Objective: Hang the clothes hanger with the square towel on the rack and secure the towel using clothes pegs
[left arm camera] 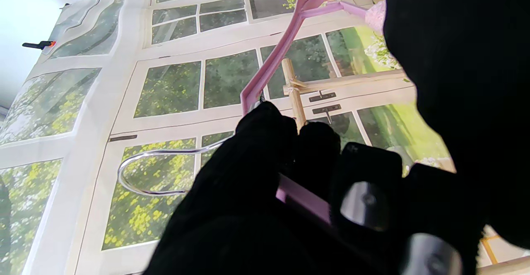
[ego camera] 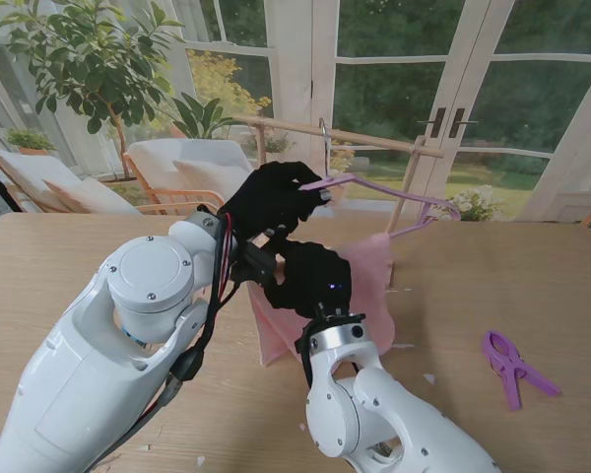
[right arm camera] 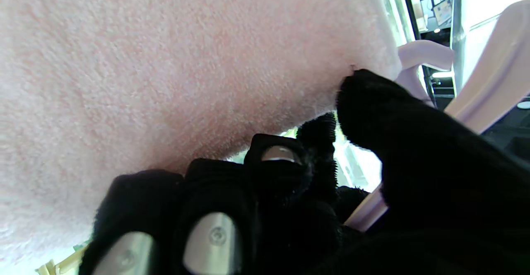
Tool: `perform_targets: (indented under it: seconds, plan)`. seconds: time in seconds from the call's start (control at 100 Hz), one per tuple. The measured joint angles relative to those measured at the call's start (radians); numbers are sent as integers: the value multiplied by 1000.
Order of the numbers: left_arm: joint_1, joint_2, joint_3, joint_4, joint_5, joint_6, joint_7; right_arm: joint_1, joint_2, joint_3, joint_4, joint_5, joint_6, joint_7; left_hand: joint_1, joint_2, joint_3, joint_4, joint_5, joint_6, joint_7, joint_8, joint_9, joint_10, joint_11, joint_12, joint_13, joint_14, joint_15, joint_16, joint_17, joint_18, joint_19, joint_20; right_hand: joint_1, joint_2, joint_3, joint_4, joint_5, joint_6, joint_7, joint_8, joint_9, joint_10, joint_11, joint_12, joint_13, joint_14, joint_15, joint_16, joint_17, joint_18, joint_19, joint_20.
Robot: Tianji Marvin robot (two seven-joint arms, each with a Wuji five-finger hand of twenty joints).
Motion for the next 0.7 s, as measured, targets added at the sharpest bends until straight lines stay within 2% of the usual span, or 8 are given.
perform_targets:
  seconds: [0.02,0.07,0.17,0.27,0.36,0.47,0.51,0.7]
  plan:
    - [1,0,-2,0,0,-2,-1,-5,1,4,-7,-4,-1,5,0,0,0,0,0,0,0,0,0,0,0,0,0,0,0,0,0,0,0,0,-13,3,-6,16,-10,15,-42,11,-8,-6,-1,0,0,-1,-2,0,0,-2,0,-4]
    - [3,0,-8,0,2,-9,-4,-23,3,18,-27,-12,-4,19,0,0,0,0,0,0,0,0,0,0,0,0,0,0,0,0,0,-3,0,0,-31,4,-32,16,-42,45,-113,27,-21,-8,-5,1,0,-6,-9,-4,0,-8,0,-24]
    - [8,1,-19,0,9,-22,-5,-63,8,50,-67,-19,-8,29,0,0,0,0,0,0,0,0,0,0,0,0,0,-2,0,0,0,-4,0,0,-70,16,-70,16,-130,91,-181,-14,-53,-21,-8,1,0,-8,-19,-17,0,-11,0,-61]
    - [15,2,-28,3,10,-29,-2,-99,11,87,-101,-19,-13,19,0,0,0,0,0,0,0,0,0,0,0,0,0,-2,0,0,0,-4,0,0,-79,29,-103,16,-170,101,-187,-39,-79,-21,-13,-4,0,-8,-41,-42,0,-12,0,-92]
    - [21,2,-38,6,8,-35,2,-136,12,127,-129,-19,-26,6,0,0,0,0,0,0,0,0,0,0,0,0,0,-2,0,0,0,-3,0,0,-80,54,-130,16,-189,101,-174,-41,-123,-15,-60,-38,-42,10,-94,-69,-51,-12,0,-104]
    - [24,5,-53,5,8,-43,-1,-187,14,180,-162,-29,-43,-19,0,0,0,0,0,0,0,0,0,0,0,0,0,-2,0,0,0,-3,0,0,-80,89,-132,16,-189,100,-146,-41,-191,24,-142,-105,-123,56,-196,-96,-145,15,-9,-106]
    - [25,7,-58,4,9,-47,-3,-205,14,199,-171,-31,-45,-29,0,0,0,0,0,0,0,0,0,0,0,0,0,-2,0,0,0,-3,0,0,-80,90,-131,36,-185,99,-131,-35,-218,44,-183,-133,-162,78,-237,-100,-189,28,-18,-98]
    - [32,14,-82,-16,9,-55,-10,-267,14,280,-196,-21,-36,-56,-1,0,0,0,0,0,0,0,0,0,0,0,0,-2,0,0,0,-3,0,0,-80,158,-58,36,-155,99,-51,116,-418,134,-344,-282,-405,178,-509,-139,-458,96,-199,-19]
